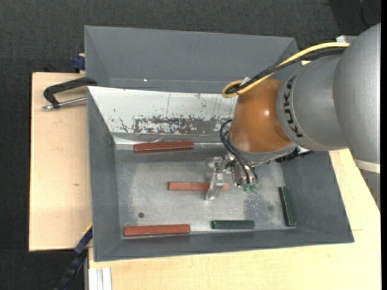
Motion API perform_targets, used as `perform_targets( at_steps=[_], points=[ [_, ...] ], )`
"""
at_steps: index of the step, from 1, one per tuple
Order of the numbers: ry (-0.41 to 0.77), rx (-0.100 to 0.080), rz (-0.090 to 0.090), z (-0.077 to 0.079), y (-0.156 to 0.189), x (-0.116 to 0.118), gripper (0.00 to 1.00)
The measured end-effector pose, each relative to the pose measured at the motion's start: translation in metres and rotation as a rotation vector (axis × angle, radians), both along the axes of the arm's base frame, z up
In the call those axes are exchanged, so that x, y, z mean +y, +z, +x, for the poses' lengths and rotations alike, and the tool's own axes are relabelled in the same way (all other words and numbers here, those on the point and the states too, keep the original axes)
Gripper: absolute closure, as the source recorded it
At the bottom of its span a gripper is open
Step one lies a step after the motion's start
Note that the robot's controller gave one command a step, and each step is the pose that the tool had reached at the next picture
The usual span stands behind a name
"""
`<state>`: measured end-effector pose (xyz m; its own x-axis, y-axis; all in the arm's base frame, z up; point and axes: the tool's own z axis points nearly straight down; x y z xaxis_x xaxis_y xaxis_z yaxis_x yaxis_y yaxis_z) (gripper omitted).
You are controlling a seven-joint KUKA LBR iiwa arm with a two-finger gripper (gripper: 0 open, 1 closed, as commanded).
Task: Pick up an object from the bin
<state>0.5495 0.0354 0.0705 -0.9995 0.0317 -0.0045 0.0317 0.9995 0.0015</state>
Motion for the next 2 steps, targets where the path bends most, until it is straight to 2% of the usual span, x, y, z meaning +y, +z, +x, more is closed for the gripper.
perform_targets(
  at_steps=[1,2],
  points=[
    [0.000,0.000,0.000,0.000,0.000,0.000,1.00],
    [-0.006,-0.010,0.002,0.010,0.190,0.034,1.00]
  ],
)
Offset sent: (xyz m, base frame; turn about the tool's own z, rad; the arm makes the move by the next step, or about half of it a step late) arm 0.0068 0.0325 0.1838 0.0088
